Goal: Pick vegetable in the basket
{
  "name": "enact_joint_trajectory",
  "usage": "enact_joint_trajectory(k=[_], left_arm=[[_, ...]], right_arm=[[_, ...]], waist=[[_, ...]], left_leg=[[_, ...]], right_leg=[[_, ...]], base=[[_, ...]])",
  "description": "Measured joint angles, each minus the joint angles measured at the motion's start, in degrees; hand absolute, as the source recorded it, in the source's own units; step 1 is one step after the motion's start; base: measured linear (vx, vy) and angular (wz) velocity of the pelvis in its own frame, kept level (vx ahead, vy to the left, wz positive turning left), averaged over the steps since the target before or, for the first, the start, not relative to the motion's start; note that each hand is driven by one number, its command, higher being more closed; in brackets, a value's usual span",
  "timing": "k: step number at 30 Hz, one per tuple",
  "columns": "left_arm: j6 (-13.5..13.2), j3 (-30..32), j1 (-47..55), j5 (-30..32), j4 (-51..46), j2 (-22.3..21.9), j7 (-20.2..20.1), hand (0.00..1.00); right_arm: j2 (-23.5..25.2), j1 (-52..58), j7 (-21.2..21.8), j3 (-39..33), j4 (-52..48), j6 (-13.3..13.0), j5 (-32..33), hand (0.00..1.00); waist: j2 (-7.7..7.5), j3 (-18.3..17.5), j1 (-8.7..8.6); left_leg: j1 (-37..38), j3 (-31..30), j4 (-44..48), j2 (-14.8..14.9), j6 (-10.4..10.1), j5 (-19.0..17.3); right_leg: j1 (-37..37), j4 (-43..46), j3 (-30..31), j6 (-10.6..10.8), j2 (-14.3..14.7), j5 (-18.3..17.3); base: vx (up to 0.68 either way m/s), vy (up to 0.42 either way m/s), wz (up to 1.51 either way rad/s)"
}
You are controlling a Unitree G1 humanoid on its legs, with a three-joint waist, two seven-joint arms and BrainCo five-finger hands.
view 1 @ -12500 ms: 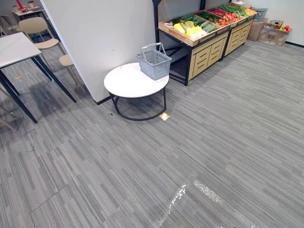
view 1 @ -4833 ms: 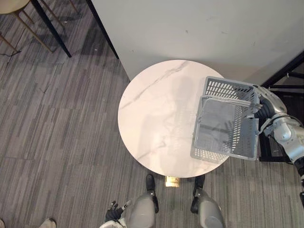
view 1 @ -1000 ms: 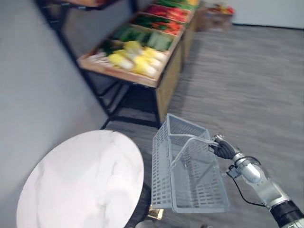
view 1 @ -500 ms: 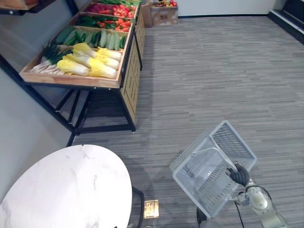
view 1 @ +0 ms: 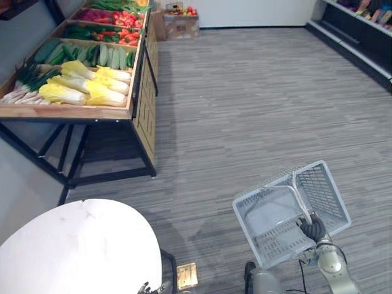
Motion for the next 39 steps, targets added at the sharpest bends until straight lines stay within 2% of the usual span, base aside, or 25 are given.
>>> enact_joint_trajectory(k=[3, 5, 6, 7, 8, 9, 10, 12, 14, 15, 16, 17, 18, 20, 21, 23, 25, 26, 27, 29, 33, 36, 37, 38, 39], left_arm=[[-0.09, 0.00, -0.75, -0.04, -1.15, 1.30, -0.01, 0.00], [-0.01, 0.38, -0.47, -0.04, -2.21, 1.50, 0.19, 0.00], [0.23, 1.42, -0.37, -0.05, -2.31, 1.51, 0.40, 0.00], [0.29, 1.72, -0.39, -0.04, -2.37, 0.60, 0.48, 0.00], [0.22, 1.75, -0.35, -0.03, -2.43, 0.05, 0.50, 0.00], [0.12, 1.78, -0.15, -0.03, -2.76, -0.97, 0.51, 0.00], [-0.12, 1.93, 0.54, -0.02, -2.76, -1.70, 0.52, 0.00], [0.00, 2.44, 0.87, -0.04, -2.59, -2.21, 0.57, 0.00], [-0.20, 2.69, 1.43, -0.03, -1.41, -3.25, 0.57, 0.00], [-0.36, 2.91, 1.48, -0.04, -0.47, -3.62, 0.59, 0.00], [-0.40, 3.55, 1.72, -0.13, -0.22, -3.92, 0.53, 0.00], [-0.39, 3.61, 2.02, -0.13, -0.09, -3.90, 0.56, 0.00], [-0.39, 4.21, 2.80, -0.08, 0.03, -3.95, 0.61, 0.00], [-0.39, 4.94, 3.87, 0.00, -0.32, -4.42, 0.53, 0.00], [-0.38, 5.02, 4.21, 0.03, -0.52, -4.50, 0.51, 0.00], [-0.18, 5.20, 4.64, 0.06, -0.65, -4.74, 0.55, 0.00], [0.50, 5.19, 5.28, 0.06, -0.71, -6.02, 0.91, 0.00], [0.69, 5.43, 5.23, 0.03, -0.58, -6.42, 0.80, 0.00], [0.59, 5.62, 5.12, 0.12, -1.13, -5.81, 0.96, 0.00], [0.16, 5.82, 4.19, 0.14, -1.72, -5.13, 1.04, 0.00], [0.21, 5.75, 4.34, 0.22, -1.58, -4.71, 0.84, 0.00], [0.42, 4.67, 4.26, 1.96, -1.53, -4.08, 0.15, 0.00], [0.48, 2.86, 4.35, 1.95, -1.52, -2.94, -0.38, 0.00], [0.49, 1.86, 4.57, 1.98, -1.47, -2.36, -0.66, 0.00], [0.48, 1.29, 4.72, 1.97, -1.48, -2.27, -0.73, 0.00]], right_arm=[[0.11, -0.26, -0.23, 0.01, 0.41, -0.19, -0.09, 1.00], [0.82, -0.36, -0.31, -0.01, 0.46, -0.26, -0.67, 1.00], [1.12, -0.27, -0.30, -0.07, 0.55, -0.21, -0.75, 1.00], [0.99, -0.24, -0.31, -0.46, 0.56, -0.14, -0.75, 1.00], [0.85, -0.09, -0.31, -0.70, 0.51, -0.16, -0.74, 1.00], [0.64, -0.10, -0.17, -1.52, 0.43, -0.16, -0.74, 1.00], [0.61, -0.65, 0.22, -2.13, 0.41, -0.11, -0.75, 1.00], [0.66, -2.04, 1.13, -2.06, 0.49, 0.42, -1.14, 1.00], [0.59, -1.14, 1.37, -2.07, 0.47, 0.60, -1.19, 1.00], [0.70, -0.61, 1.37, -2.03, 0.45, 0.62, -1.19, 1.00], [0.72, -0.19, 1.31, -2.23, 0.42, 0.64, -1.19, 1.00], [0.71, 0.15, 1.30, -2.25, 0.42, 0.89, -1.22, 1.00], [0.68, 1.08, 1.15, -2.32, 0.47, 1.51, -1.26, 1.00], [0.77, 1.88, 0.37, -2.36, 0.49, 1.52, -1.33, 1.00], [0.76, 1.82, 0.14, -2.39, 0.50, 1.51, -1.35, 1.00], [0.68, 1.31, -0.04, -2.82, 0.48, 1.51, -1.33, 1.00], [-0.41, 1.23, -0.13, -2.71, 0.43, 1.49, -1.27, 1.00], [-0.20, 0.92, -0.13, -2.71, 0.76, 1.70, -1.28, 1.00], [0.25, 0.96, -0.04, -1.61, 0.30, 1.78, -1.30, 1.00], [0.20, 0.13, 0.02, -1.24, -0.53, 1.78, -2.16, 1.00], [0.31, -1.35, 0.04, 0.21, -0.62, 1.12, -4.83, 1.00], [0.91, -0.98, -0.12, 0.17, -0.65, 0.29, -5.65, 1.00], [1.62, -0.57, -0.46, 0.33, -0.67, 0.28, -5.66, 1.00], [2.18, -0.38, -1.22, 0.46, -0.68, 0.29, -5.70, 1.00], [2.36, -0.05, -1.75, 0.70, -0.72, 0.22, -5.69, 1.00]], waist=[[-0.53, 0.10, 0.20], [-1.71, 0.45, 0.24], [-1.84, 0.73, 0.19], [-0.64, 0.48, 0.14], [0.75, 0.09, 0.12], [2.70, -0.65, 0.11], [4.49, -1.64, 0.43], [4.47, -1.46, 0.56], [4.72, -1.48, 0.46], [4.16, -1.11, 0.42], [3.99, -0.99, 0.56], [3.90, -0.92, 0.73], [2.96, -0.33, 1.01], [2.36, 0.02, 2.07], [2.38, 0.03, 2.12], [2.45, 0.14, 2.27], [4.84, 0.06, 2.39], [5.32, 0.29, 3.11], [3.75, 0.49, 3.28], [2.11, 1.55, 3.90], [1.74, 1.72, 4.16], [1.73, 1.67, 3.70], [0.91, 1.77, 3.55], [0.50, 1.84, 3.41], [0.59, 1.78, 3.23]], left_leg=[[0.07, -0.21, 1.16, 0.95, -0.46, -1.20], [0.60, -0.43, 3.23, 0.95, -2.27, -3.63], [1.73, -1.18, 4.70, 1.33, -3.73, -5.55], [2.47, -1.93, 5.18, 3.13, -4.70, -6.65], [2.81, -2.29, 4.97, 4.45, -5.40, -7.10], [3.52, -2.29, 3.84, 6.32, -5.65, -7.37], [3.99, -3.24, 3.90, 7.35, -5.68, -5.56], [0.49, -5.43, 11.58, 8.01, -4.45, -0.37], [-5.27, -6.57, 24.42, 10.13, -1.12, 10.25], [-7.71, -7.01, 29.55, 11.15, -0.46, 15.85], [-10.50, -8.57, 35.42, 11.09, -0.17, 14.47], [-13.31, -9.14, 39.97, 10.27, 0.07, 11.30], [-15.71, -8.16, 40.61, 7.21, 0.41, 7.49], [-17.72, -3.40, 33.51, 4.19, 0.27, 4.73], [-18.41, -1.98, 29.58, 3.20, 0.28, 4.74], [-19.06, 0.00, 11.95, -0.88, 0.03, 7.04], [-18.51, -2.71, -3.44, -1.80, -0.45, 16.70], [-17.93, -2.95, -3.75, -2.33, 2.78, 20.64], [-17.34, -2.75, -4.30, -4.46, 2.78, 19.71], [-18.66, -1.81, -2.01, -6.02, 3.56, 17.26], [-19.82, -0.40, 1.83, -7.78, 4.84, 12.85], [-16.68, -0.44, -1.41, -9.09, 4.79, 12.49], [-13.04, -0.26, -4.58, -9.92, 5.14, 12.30], [-10.08, -0.15, -6.89, -10.54, 5.20, 12.26], [-8.11, -0.21, -8.22, -10.72, 5.37, 12.17]], right_leg=[[-0.31, -8.29, -0.02, 1.11, -0.30, 0.78], [0.19, -14.10, 0.43, 1.72, -1.37, 1.14], [0.72, -12.74, 0.95, 2.82, -1.51, 2.77], [0.36, -9.36, 0.47, 2.77, -0.50, 2.94], [-0.36, -6.84, -0.07, 1.45, 0.55, 1.89], [-1.42, -4.02, -1.38, 0.80, 2.16, -1.14], [-2.51, -1.60, -2.18, -0.05, 3.43, -4.03], [-2.43, 0.56, -2.55, -1.48, 3.79, -5.73], [2.13, -0.39, -3.67, -2.68, 4.46, -8.72], [4.68, -1.94, -4.13, -3.29, 4.85, -9.69], [7.02, -3.11, -4.57, -4.22, 4.93, -10.93], [9.54, -4.16, -5.24, -4.59, 4.75, -11.74], [14.05, -5.95, -6.02, -4.26, 3.65, -12.42], [17.73, -7.55, -6.49, -3.85, 2.06, -12.88], [18.55, -8.03, -6.85, -3.78, 1.62, -12.91], [20.48, -8.61, -7.40, -2.20, -0.13, -13.81], [22.23, -8.80, -7.18, 1.01, 0.65, -15.94], [23.06, -8.68, -6.56, 2.11, 0.60, -17.16], [23.82, -9.92, -5.51, 2.15, -0.92, -17.20], [24.14, -11.50, -4.46, 2.86, -2.58, -17.51], [24.68, -12.21, -2.02, 4.61, -4.51, -15.84], [18.84, 1.77, -0.51, 4.56, -6.01, -14.26], [12.29, 15.95, -0.37, 3.89, -8.40, -9.74], [8.89, 23.85, -0.35, 3.06, -10.06, -3.73], [7.12, 28.48, -0.35, 2.45, -10.95, -1.35]], base=[[0.03, -0.034, 0.05], [0.14, -0.141, 0.09], [0.24, -0.231, 0.21], [0.27, -0.235, 0.25], [0.33, -0.228, 0.19], [0.39, -0.173, 0.08], [0.51, -0.222, -0.09], [0.43, -0.223, -0.06], [0.46, -0.245, 0.18], [0.40, -0.169, 0.28], [0.39, -0.125, 0.31], [0.47, -0.090, 0.34], [0.46, -0.075, 0.28], [0.31, -0.011, 0.16], [0.32, 0.060, 0.12], [0.32, 0.109, 0.11], [0.30, 0.194, -0.06], [0.35, 0.241, 0.00], [0.28, 0.195, 0.06], [0.28, 0.174, 0.05], [0.23, 0.123, -0.04], [0.23, 0.094, -0.01], [0.29, 0.084, -0.03], [0.30, 0.067, -0.07], [0.28, 0.063, -0.09]])
